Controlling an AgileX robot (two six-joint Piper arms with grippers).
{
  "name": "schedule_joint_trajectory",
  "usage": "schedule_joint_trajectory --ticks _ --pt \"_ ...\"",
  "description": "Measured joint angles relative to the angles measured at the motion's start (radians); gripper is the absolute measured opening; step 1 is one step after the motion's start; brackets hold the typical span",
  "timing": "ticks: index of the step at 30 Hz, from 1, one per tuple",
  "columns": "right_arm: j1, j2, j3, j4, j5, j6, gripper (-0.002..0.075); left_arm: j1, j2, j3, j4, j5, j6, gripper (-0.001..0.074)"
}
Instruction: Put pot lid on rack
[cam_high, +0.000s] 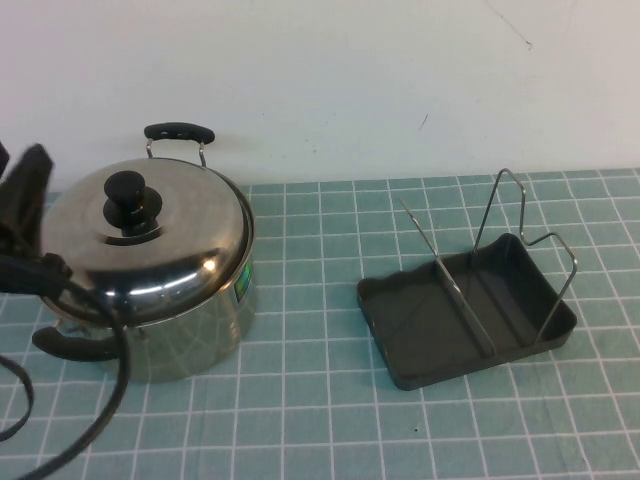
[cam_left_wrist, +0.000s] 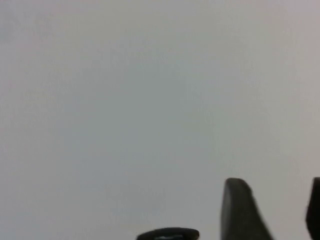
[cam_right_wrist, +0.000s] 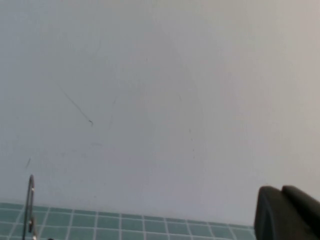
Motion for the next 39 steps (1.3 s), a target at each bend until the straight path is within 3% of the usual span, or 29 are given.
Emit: schedule_joint_trajectory --ticks 4,6,13,18,23,29,32,39 --pt "0.000 0.000 0.000 0.077 0.010 0.016 -0.0001 0.000 0.166 -0.033 0.026 -0.057 -0.019 0.0512" --pt "0.000 0.000 0.000 0.088 0.015 0.018 -0.0001 0.000 0.238 -0.067 0.036 -0.055 -0.022 0.0604" --pt "0.000 0.000 0.000 0.096 0.050 0.023 -0.0001 0.000 0.415 -0.235 0.137 0.040 -0.029 0.0672" --pt "0.000 0.000 0.000 0.096 0.092 0.023 -0.0001 0.000 0.488 -0.290 0.163 0.091 -0.031 0.0673" --pt "0.000 0.000 0.000 0.096 0.099 0.023 -0.0001 0.000 0.536 -0.300 0.208 0.098 -0.032 0.0624" --pt "0.000 0.000 0.000 0.096 0.101 0.025 -0.0001 0.000 0.560 -0.301 0.223 0.095 -0.023 0.0475" --pt "0.000 0.000 0.000 0.096 0.101 0.025 -0.0001 -0.004 0.565 -0.301 0.236 0.083 0.006 0.0342" --pt "0.000 0.000 0.000 0.096 0.103 0.025 -0.0001 -0.006 0.567 -0.302 0.232 0.064 0.018 0.0335"
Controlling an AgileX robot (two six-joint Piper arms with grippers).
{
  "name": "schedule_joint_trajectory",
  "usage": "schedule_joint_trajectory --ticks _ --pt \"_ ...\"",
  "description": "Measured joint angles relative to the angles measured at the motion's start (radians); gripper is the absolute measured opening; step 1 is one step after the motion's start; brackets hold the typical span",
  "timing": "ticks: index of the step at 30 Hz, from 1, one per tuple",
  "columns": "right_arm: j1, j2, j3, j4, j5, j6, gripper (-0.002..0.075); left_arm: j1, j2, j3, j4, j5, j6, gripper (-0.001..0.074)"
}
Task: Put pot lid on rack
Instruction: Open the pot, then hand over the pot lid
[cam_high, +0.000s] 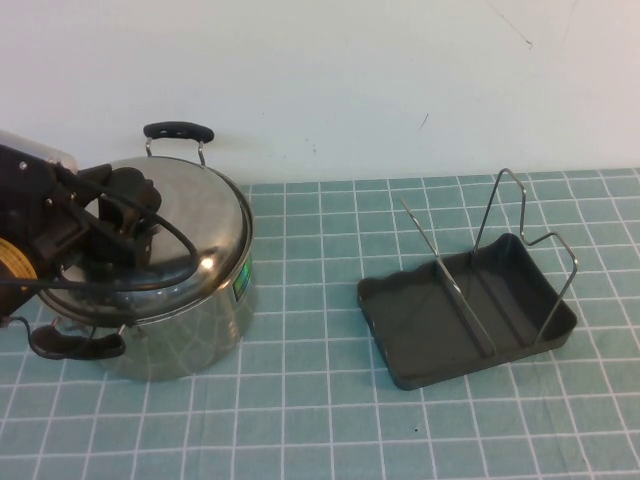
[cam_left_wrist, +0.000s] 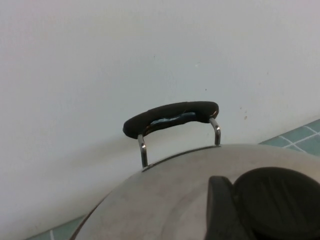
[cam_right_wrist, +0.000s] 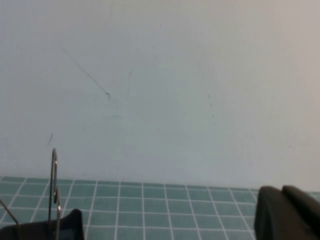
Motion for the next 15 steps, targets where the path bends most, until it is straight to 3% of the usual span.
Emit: schedule_joint_trajectory --ticks 10,15 --pt "0.000 0.011 -0.082 0.046 -0.036 -0.004 -0.0001 0.000 -0.183 0.000 -0.115 -0.185 -0.030 0.0335" --pt "0.041 0.080 -0.246 0.251 0.068 -0.186 -0.0001 -0.004 -0.313 0.000 -0.123 -0.340 -0.031 0.0335"
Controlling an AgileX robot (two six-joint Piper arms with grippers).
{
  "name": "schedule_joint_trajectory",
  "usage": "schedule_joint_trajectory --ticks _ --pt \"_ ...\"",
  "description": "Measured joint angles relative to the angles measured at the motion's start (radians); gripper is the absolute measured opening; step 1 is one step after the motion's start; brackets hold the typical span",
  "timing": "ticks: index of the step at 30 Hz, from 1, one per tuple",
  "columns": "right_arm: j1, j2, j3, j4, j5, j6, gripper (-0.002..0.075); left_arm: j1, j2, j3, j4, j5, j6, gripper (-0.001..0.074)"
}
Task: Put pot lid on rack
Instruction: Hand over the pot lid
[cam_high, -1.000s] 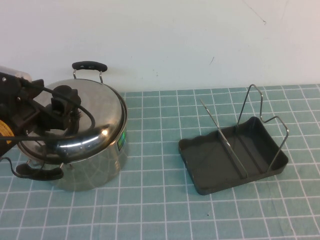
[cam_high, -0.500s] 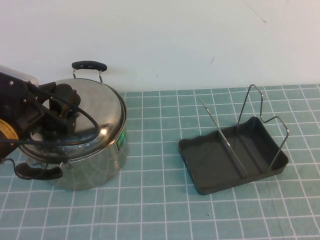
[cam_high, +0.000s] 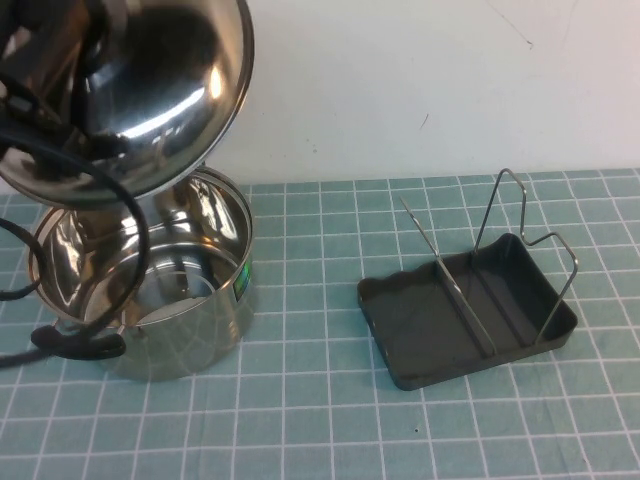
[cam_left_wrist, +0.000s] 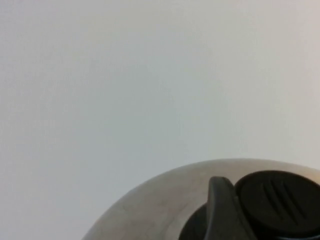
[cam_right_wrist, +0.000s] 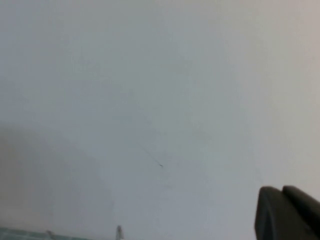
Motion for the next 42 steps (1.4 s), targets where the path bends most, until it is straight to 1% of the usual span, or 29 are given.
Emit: schedule_joint_trajectory --ticks 3,5,6,8,9,11,14,16,17,19,21,23,24,26,29,32,37,42 --pt "0.045 0.062 -0.093 0.297 0.075 -0.267 -0.0001 -0.043 -0.056 0.000 -0.025 -0.015 0.000 0.0335" --pt "0.070 0.113 -0.143 0.563 0.153 -0.489 -0.0001 -0.091 -0.088 0.000 -0.039 -0.016 0.000 0.0335" --pt "0.077 0.141 -0.157 0.702 0.202 -0.592 -0.0001 -0.125 -0.102 0.000 -0.048 -0.019 0.000 0.0335" --pt "0.082 0.198 -0.167 0.924 0.303 -0.746 -0.0001 -0.197 -0.120 0.000 -0.072 -0.021 0.000 0.0335" --pt "0.084 0.233 -0.169 1.021 0.363 -0.805 -0.0001 -0.242 -0.125 0.000 -0.089 -0.024 0.004 0.0335" --pt "0.085 0.299 -0.169 1.166 0.471 -0.857 -0.0001 -0.337 -0.130 0.000 -0.137 -0.028 0.031 0.0335" --pt "0.086 0.404 -0.169 1.292 0.593 -0.871 0.0001 -0.482 -0.130 0.000 -0.203 -0.028 0.110 0.0335" --pt "0.086 0.455 -0.171 1.318 0.646 -0.861 0.0027 -0.560 -0.130 0.000 -0.233 -0.028 0.175 0.0335" --pt "0.086 0.477 -0.171 1.322 0.664 -0.842 0.0060 -0.600 -0.130 0.000 -0.246 -0.028 0.213 0.0335" --pt "0.086 0.508 -0.171 1.329 0.682 -0.798 0.0163 -0.662 -0.130 0.000 -0.270 -0.028 0.271 0.0335" --pt "0.086 0.531 -0.172 1.331 0.688 -0.750 0.0296 -0.716 -0.130 0.000 -0.291 -0.028 0.313 0.0335" --pt "0.086 0.548 -0.172 1.331 0.698 -0.723 0.0408 -0.754 -0.130 0.000 -0.306 -0.028 0.325 0.0335" --pt "0.086 0.556 -0.172 1.331 0.702 -0.714 0.0454 -0.766 -0.130 0.000 -0.308 -0.028 0.330 0.0335" --pt "0.087 0.576 -0.172 1.333 0.720 -0.709 0.0501 -0.790 -0.130 0.000 -0.308 -0.024 0.337 0.0335" --pt "0.088 0.609 -0.172 1.333 0.759 -0.701 0.0529 -0.802 -0.130 0.000 -0.314 -0.028 0.339 0.0335" --pt "0.088 0.640 -0.172 1.334 0.777 -0.699 0.0533 -0.806 -0.130 0.000 -0.314 -0.026 0.334 0.0335" --pt "0.088 0.679 -0.191 1.334 0.781 -0.699 0.0496 -0.806 -0.130 0.000 -0.314 -0.026 0.307 0.0335" --pt "0.096 0.727 -0.290 1.334 0.788 -0.718 0.0465 -0.806 -0.124 0.000 -0.304 -0.026 0.284 0.0335"
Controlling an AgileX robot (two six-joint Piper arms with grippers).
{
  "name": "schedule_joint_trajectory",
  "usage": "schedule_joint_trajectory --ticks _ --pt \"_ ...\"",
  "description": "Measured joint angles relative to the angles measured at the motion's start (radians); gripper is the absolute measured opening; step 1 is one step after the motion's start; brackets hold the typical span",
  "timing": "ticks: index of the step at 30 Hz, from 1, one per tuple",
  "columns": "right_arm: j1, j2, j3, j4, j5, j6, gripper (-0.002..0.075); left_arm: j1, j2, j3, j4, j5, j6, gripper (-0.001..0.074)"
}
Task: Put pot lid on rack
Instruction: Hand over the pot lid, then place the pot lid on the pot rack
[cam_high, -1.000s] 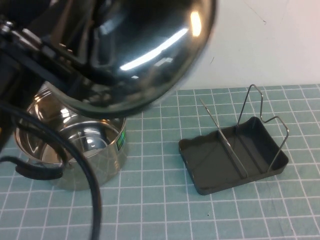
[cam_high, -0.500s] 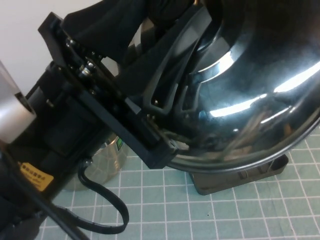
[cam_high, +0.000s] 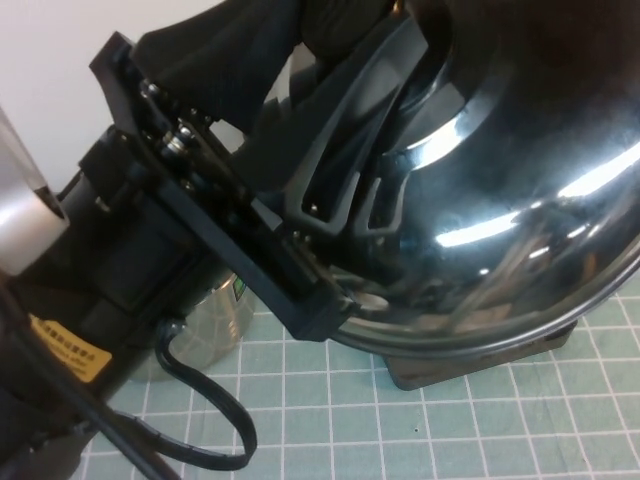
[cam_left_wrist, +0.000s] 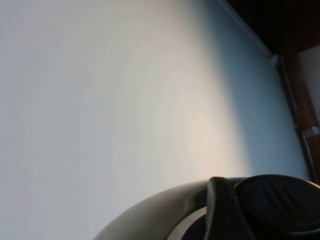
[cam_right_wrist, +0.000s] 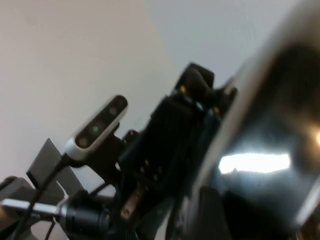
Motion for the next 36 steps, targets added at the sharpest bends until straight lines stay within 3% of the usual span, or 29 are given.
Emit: schedule_joint_trajectory --ticks 6,8,10,14,19,23,26,29,32,36 --pt "0.085 0.081 -0.095 0.005 0.000 -0.008 0.0454 0.000 0.037 0.000 0.009 -0.004 -0.048 0.0335" --pt "0.117 0.104 -0.100 0.005 -0.011 -0.016 0.0417 0.000 0.048 0.000 0.009 -0.004 -0.064 0.0335" --pt "0.135 0.124 -0.100 0.005 -0.023 -0.032 0.0344 0.000 0.054 0.000 0.012 -0.004 -0.079 0.0335" --pt "0.144 0.133 -0.104 0.029 -0.030 -0.053 0.0115 0.000 0.058 0.000 0.013 0.025 -0.079 0.0335" --pt "0.152 0.133 -0.104 0.029 -0.043 -0.063 0.0111 0.000 0.059 0.000 0.018 0.037 -0.081 0.0356" --pt "0.152 0.138 -0.104 0.010 -0.098 -0.080 0.0111 0.000 0.059 0.000 0.014 0.073 -0.126 0.0554" --pt "0.152 0.141 -0.104 0.006 -0.180 -0.102 0.0111 0.000 0.041 0.000 0.013 0.142 -0.154 0.0649" --pt "0.152 0.142 -0.104 0.006 -0.246 -0.147 0.0110 0.000 0.006 0.000 -0.005 0.245 -0.088 0.0680" --pt "0.152 0.144 -0.104 0.006 -0.294 -0.243 0.0110 0.000 -0.050 0.000 -0.081 0.387 0.107 0.0688" --pt "0.152 0.180 -0.104 -0.024 -0.341 -0.351 0.0110 0.000 -0.150 0.000 -0.269 0.597 0.342 0.0632"
